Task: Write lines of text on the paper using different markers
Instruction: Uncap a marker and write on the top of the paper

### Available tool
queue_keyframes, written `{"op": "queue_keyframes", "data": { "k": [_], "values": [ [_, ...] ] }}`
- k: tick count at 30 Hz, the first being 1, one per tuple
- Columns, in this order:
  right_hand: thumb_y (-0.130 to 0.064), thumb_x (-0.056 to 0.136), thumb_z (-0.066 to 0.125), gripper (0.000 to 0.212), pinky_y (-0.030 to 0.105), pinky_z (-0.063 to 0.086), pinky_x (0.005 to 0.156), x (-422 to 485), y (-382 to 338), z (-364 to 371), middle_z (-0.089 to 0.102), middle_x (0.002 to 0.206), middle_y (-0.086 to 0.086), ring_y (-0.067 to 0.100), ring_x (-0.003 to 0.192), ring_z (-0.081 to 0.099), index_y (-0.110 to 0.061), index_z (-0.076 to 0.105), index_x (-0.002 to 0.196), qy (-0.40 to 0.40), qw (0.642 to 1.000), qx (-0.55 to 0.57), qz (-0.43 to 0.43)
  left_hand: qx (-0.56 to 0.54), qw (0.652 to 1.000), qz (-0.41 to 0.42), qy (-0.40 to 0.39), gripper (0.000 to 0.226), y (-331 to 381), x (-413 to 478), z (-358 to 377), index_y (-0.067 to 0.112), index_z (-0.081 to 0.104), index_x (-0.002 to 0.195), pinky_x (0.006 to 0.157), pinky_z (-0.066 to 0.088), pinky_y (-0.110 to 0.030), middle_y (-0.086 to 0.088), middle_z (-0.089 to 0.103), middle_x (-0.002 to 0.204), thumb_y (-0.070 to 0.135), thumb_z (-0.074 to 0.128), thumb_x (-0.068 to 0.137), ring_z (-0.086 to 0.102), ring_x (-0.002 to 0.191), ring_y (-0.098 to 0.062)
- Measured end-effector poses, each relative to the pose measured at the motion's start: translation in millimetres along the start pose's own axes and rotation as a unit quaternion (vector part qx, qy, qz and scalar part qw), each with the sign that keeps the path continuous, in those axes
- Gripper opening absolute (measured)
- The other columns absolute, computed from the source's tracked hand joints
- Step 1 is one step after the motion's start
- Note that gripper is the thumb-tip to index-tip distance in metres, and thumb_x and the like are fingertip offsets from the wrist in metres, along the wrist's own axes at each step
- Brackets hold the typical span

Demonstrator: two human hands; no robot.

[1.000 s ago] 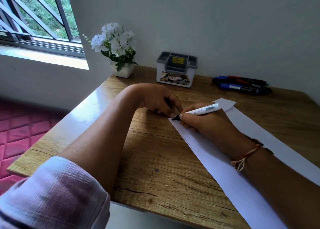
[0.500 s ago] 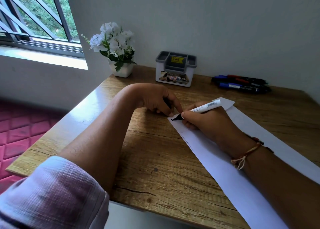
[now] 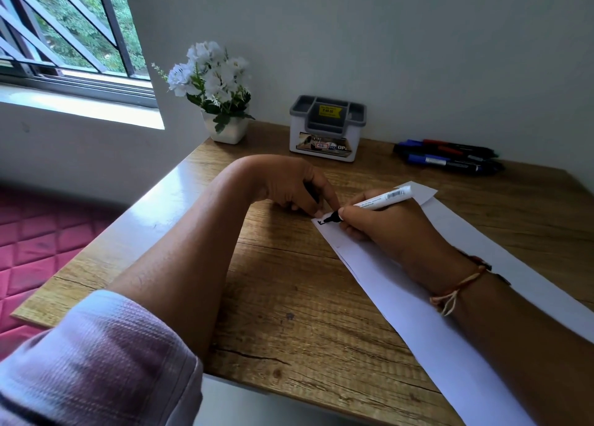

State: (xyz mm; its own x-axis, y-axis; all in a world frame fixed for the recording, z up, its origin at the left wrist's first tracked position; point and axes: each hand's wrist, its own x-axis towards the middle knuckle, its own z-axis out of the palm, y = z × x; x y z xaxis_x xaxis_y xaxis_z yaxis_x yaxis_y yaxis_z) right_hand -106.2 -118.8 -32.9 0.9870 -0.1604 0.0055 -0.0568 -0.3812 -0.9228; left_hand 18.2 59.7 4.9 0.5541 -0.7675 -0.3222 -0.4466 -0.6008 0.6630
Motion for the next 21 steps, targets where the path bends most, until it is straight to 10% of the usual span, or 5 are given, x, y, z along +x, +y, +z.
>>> {"op": "queue_keyframes", "data": {
  "k": [21],
  "values": [
    [-0.023, 0.087, 0.072, 0.016, 0.024, 0.056, 0.064, -5.3, -8.0, -1.8, 0.075, 0.077, 0.014, 0.013, 0.064, 0.066, -0.008, 0.073, 0.090, 0.009, 0.999, 0.033, 0.037, 0.014, 1.000, -0.004, -0.003, 0.034, -1.7, 2.4, -1.0, 0.046, 0.073, 0.099, 0.065, 0.046, -0.029, -0.022, 0.067, 0.111, 0.014, 0.074, 0.086, 0.056, 0.077, -0.022]
  ]
}}
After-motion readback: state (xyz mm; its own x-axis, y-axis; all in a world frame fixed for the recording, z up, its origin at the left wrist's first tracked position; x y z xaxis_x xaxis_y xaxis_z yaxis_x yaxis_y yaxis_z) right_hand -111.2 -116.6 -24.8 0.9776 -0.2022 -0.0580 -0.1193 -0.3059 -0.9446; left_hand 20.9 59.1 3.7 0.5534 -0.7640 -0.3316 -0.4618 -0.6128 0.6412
